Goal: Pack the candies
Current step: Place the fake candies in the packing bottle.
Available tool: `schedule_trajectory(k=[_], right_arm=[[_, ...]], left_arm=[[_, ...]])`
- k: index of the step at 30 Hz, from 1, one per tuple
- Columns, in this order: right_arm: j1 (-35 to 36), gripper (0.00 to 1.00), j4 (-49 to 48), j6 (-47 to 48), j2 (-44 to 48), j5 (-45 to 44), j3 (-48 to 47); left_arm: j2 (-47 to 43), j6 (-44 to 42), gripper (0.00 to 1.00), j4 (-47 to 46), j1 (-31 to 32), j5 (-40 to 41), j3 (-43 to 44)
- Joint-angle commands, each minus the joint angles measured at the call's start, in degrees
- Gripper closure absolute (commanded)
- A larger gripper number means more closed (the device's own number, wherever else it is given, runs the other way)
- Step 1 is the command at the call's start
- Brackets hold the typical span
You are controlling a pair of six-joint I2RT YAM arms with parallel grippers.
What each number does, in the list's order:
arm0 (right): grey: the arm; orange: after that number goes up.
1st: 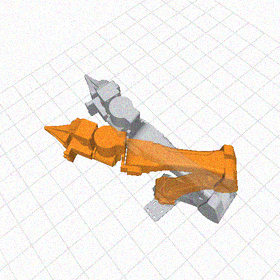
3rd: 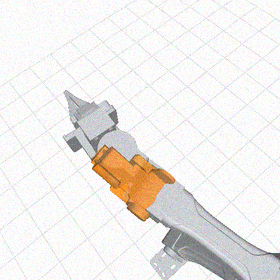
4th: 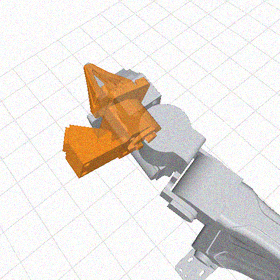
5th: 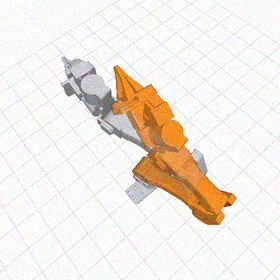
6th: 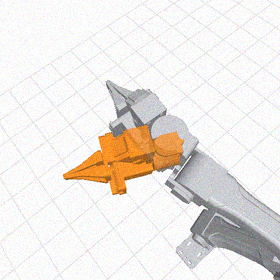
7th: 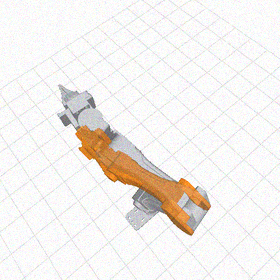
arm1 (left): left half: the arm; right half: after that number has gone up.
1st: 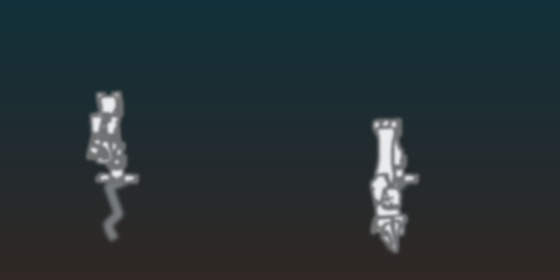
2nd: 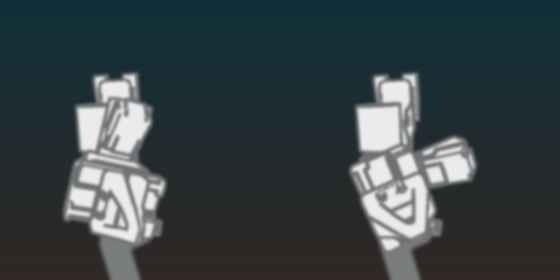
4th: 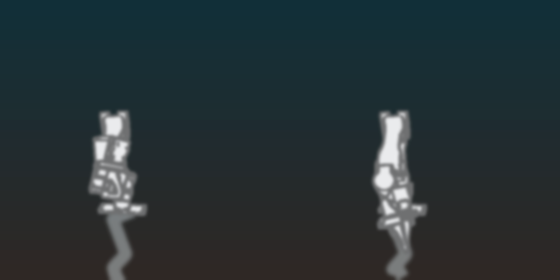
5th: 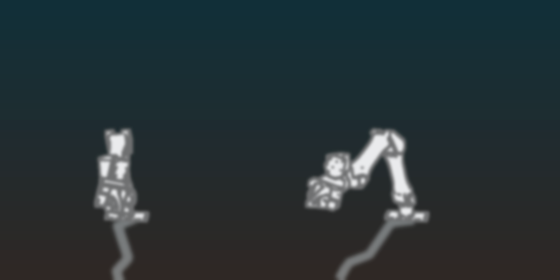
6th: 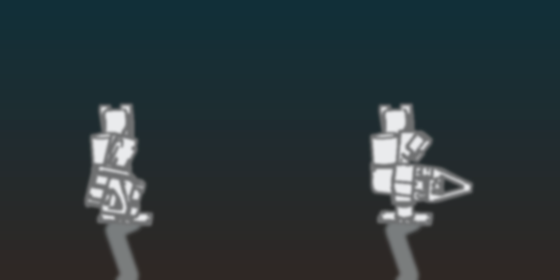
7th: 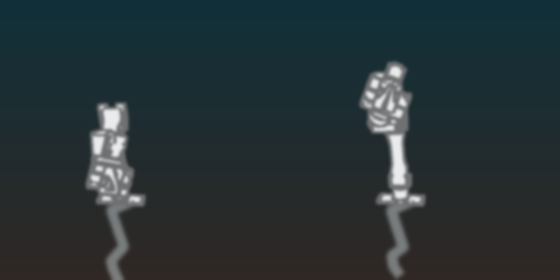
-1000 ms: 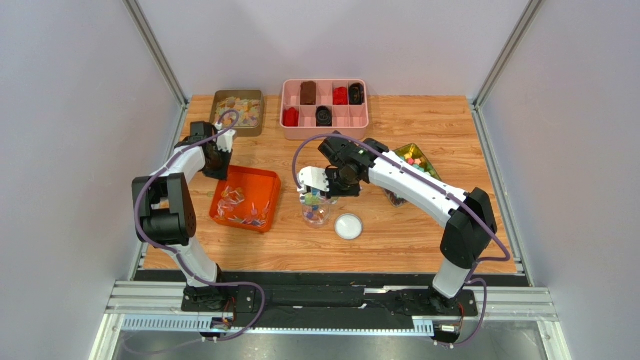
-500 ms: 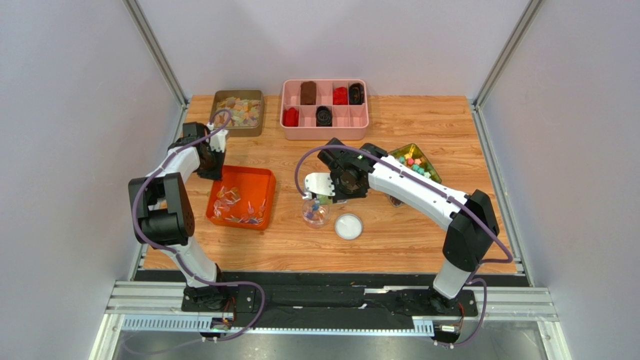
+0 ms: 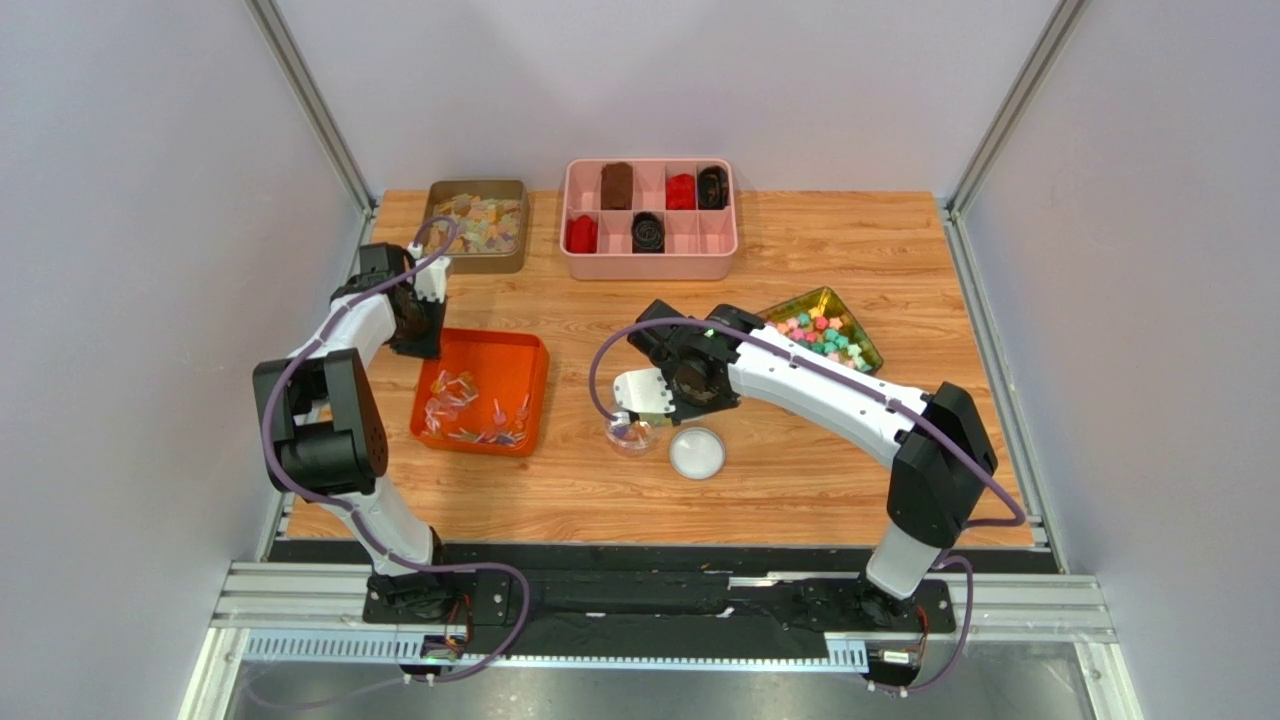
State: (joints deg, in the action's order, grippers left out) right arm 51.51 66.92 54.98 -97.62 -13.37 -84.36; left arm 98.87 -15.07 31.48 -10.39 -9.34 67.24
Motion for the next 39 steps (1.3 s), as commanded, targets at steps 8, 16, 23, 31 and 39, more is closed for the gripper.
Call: schedule_trajectory(k=[8, 16, 23, 31, 39], right_arm=[[2.0, 1.00, 1.7, 2.3, -0.2, -6.6, -1.2], [2.5, 1.00, 2.5, 2.9, -1.7, -7.8, -3.6], [3.1, 1.00, 2.8, 3.6, -3.4, -9.5, -5.2], [4.0, 1.00, 3.1, 4.7, -4.2, -13.1, -8.5], [5.0, 1.00, -2.7, 8.0, -4.8, -19.1, -14.5]], left_arm=[[-3.9, 2.3, 1.00, -0.5, -0.6, -1.9, 0.3], [-4.1, 2.4, 1.00, -0.6, -0.6, -2.5, 0.2], [-4.0, 2.5, 1.00, -0.9, -0.6, -2.9, -0.3], [-4.2, 2.2, 1.00, -1.2, -0.7, -2.9, -0.7], [-6.1, 0.4, 1.00, -1.3, 0.8, -3.1, -1.4]])
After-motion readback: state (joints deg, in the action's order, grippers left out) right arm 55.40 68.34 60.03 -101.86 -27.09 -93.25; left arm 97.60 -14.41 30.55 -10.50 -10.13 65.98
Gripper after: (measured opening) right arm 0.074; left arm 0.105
